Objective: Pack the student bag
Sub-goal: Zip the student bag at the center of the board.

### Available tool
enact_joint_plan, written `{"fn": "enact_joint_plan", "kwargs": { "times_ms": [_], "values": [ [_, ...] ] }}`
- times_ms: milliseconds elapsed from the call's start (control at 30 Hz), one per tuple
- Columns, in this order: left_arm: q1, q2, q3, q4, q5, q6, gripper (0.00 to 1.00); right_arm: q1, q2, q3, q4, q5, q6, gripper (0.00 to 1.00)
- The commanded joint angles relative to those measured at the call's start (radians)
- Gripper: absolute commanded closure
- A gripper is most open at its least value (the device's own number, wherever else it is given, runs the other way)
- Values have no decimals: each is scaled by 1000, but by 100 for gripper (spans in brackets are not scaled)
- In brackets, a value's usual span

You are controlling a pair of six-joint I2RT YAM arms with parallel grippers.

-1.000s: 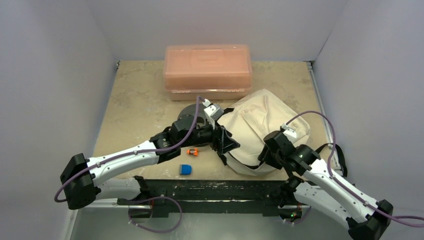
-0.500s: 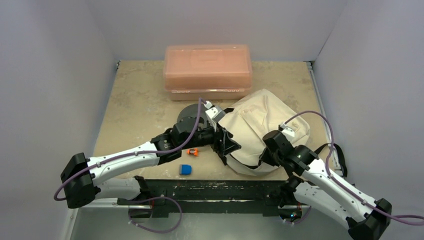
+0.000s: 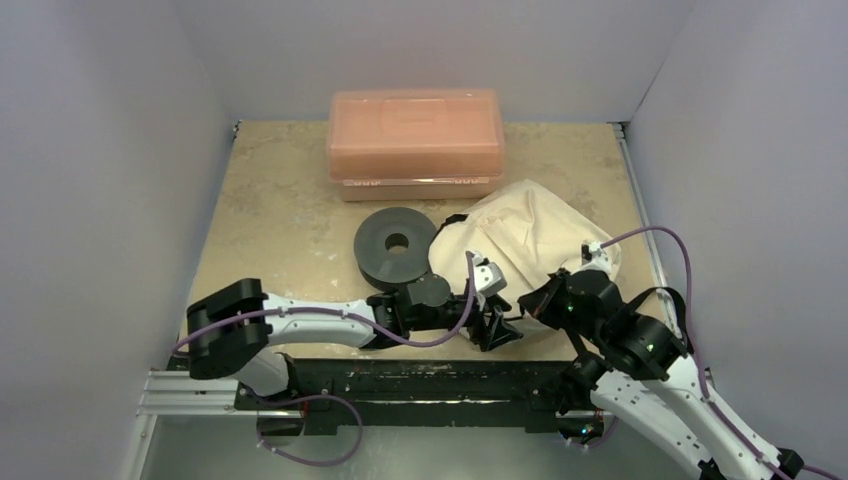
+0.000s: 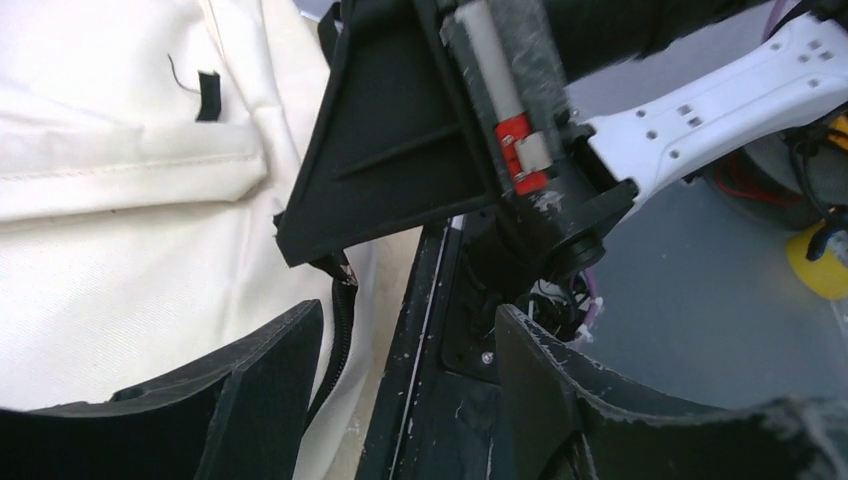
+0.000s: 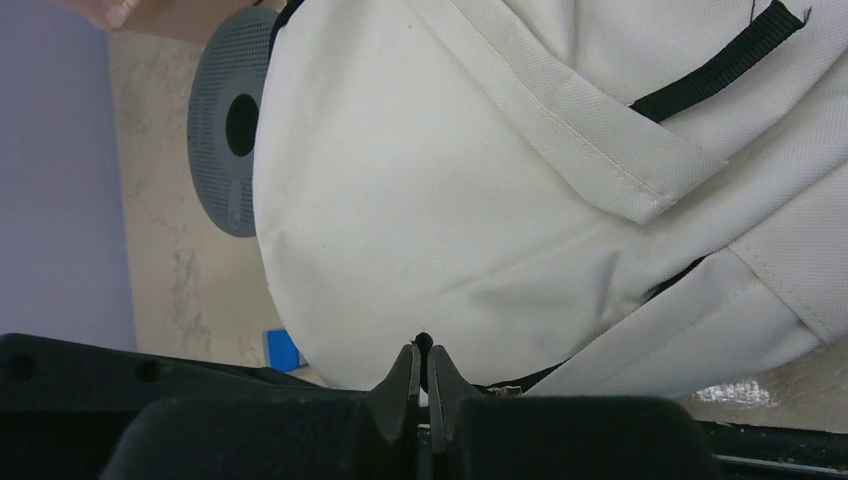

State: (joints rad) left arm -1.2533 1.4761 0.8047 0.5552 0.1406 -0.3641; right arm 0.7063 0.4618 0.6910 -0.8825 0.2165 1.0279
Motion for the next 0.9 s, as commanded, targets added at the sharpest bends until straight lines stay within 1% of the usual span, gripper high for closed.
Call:
{"fn": "enact_joint_plan", "kwargs": {
  "times_ms": [0,133,233,333,433,500,567,633,700,767,800,867],
  "values": [
    [-11,85,65,91,-20,8,39,1,-4,-1,111,-19,-1,100],
    [-8,133,83,78,-63,-21,48,0,2,10,114,-14,6,100],
    [-5,168,112,71,-74,-59,49,0,-2,11,120,-13,15,100],
    [5,196,171,8,-68,-109,51,1,3,26,109,8,26,100],
    [28,204,219,-68,-33,-241,51,1,31,59,75,31,46,100],
    [31,213,250,-116,-32,-275,52,1,42,80,67,28,67,100],
    [33,222,243,-99,-38,-310,54,0,35,90,67,23,86,100],
    [34,232,252,-112,-54,-316,56,1,17,86,59,14,123,100],
    [34,251,261,-111,-65,-326,59,1,-6,66,85,-12,147,100],
    [34,270,257,-79,-77,-330,65,1,-35,47,117,-18,152,100],
    [34,278,248,-55,-87,-323,69,1,-50,34,130,-19,132,100],
    [35,287,223,3,-110,-305,81,0,-71,19,101,-13,109,100]
  ]
}}
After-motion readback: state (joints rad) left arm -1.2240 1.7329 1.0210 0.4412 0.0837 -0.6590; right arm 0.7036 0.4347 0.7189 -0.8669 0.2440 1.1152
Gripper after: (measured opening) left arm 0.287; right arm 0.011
